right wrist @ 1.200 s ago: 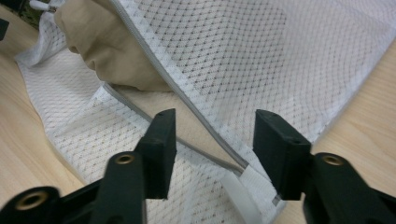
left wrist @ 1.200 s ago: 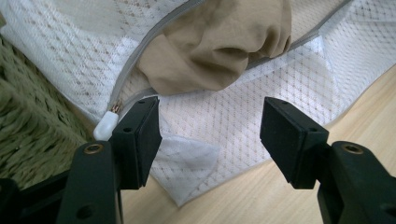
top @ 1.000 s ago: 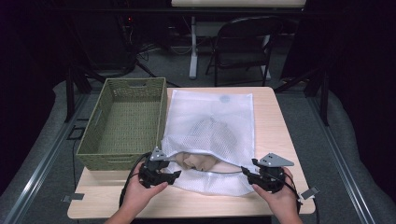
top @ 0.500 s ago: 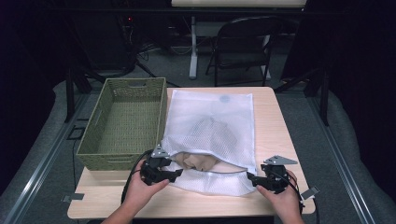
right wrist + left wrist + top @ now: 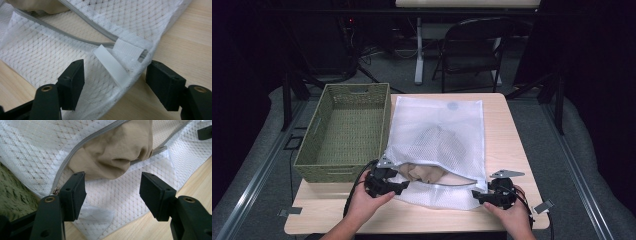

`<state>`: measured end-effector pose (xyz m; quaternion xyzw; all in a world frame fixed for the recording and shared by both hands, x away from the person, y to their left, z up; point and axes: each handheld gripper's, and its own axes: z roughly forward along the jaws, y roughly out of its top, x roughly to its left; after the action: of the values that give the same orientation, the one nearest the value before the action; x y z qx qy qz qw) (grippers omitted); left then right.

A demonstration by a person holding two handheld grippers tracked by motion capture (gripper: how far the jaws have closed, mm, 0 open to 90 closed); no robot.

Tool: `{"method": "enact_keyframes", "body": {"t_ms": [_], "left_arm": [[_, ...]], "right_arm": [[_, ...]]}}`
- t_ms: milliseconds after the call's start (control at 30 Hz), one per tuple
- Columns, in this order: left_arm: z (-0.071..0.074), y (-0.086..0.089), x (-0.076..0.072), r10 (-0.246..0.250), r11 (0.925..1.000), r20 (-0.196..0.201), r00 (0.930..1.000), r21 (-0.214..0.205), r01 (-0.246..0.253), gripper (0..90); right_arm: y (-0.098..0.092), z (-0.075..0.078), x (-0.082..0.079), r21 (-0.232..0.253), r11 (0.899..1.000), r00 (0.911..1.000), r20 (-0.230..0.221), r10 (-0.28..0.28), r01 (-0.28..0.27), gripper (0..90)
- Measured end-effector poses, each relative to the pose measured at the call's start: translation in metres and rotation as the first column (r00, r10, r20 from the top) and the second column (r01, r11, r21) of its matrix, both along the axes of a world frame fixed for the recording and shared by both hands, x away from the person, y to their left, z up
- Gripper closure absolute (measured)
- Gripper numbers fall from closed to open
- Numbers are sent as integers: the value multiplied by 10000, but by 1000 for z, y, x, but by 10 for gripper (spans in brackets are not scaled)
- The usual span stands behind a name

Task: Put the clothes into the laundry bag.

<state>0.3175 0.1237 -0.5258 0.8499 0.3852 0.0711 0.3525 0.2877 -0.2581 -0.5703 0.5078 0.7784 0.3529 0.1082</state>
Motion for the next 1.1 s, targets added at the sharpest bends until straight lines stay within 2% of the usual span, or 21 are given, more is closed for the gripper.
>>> {"method": "enact_keyframes", "body": {"t_ms": [100,200,300,333,367,400,433,500,533,567,767,900,1100], "left_arm": [[-1,-1,0,-103,9999,8,9999,72,103,378],[-1,-1,-1,-110,9999,28,9999,94,110,378],[-2,-1,-2,-76,9999,-8,10000,75,76,376],[-2,-1,-2,-76,9999,-8,10000,75,76,375],[-3,-1,-3,-56,10000,0,10000,72,56,372],[-3,-1,-3,-56,10000,0,10000,72,56,371],[-3,0,-4,-54,9999,18,10000,100,54,368],[-4,0,-4,-16,9999,-14,10000,102,16,364],[-4,0,-4,-16,9999,-14,10000,102,16,362],[-5,0,-5,14,10000,-36,10000,96,-14,357],[-8,-1,-12,110,9994,-86,9999,324,-108,340],[-9,3,-17,451,9985,-301,9985,321,-441,334],[-13,8,-23,939,9943,-341,9950,547,-919,307]], "right_arm": [[3,-1,2,282,9995,9996,-215,170,-164,371],[4,-2,4,259,9994,9993,-303,226,-218,405],[6,-1,6,105,9992,9988,-299,399,-396,513],[6,-1,6,105,9992,9988,-299,399,-396,513],[6,0,7,-12,9987,9982,-304,514,-515,613],[6,0,7,-12,9987,9982,-304,514,-515,613],[6,2,7,21,9984,9981,-237,571,-571,717],[5,6,8,-39,9980,9979,-155,634,-634,796],[5,6,8,-39,9980,9979,-155,634,-634,796],[4,9,8,-104,9972,9972,-6,747,-747,843],[-3,15,13,-191,9967,9969,-3,792,-792,868],[-7,18,19,-301,9970,9973,97,723,-719,869],[-10,20,27,-377,9972,9979,70,642,-639,869]]}}
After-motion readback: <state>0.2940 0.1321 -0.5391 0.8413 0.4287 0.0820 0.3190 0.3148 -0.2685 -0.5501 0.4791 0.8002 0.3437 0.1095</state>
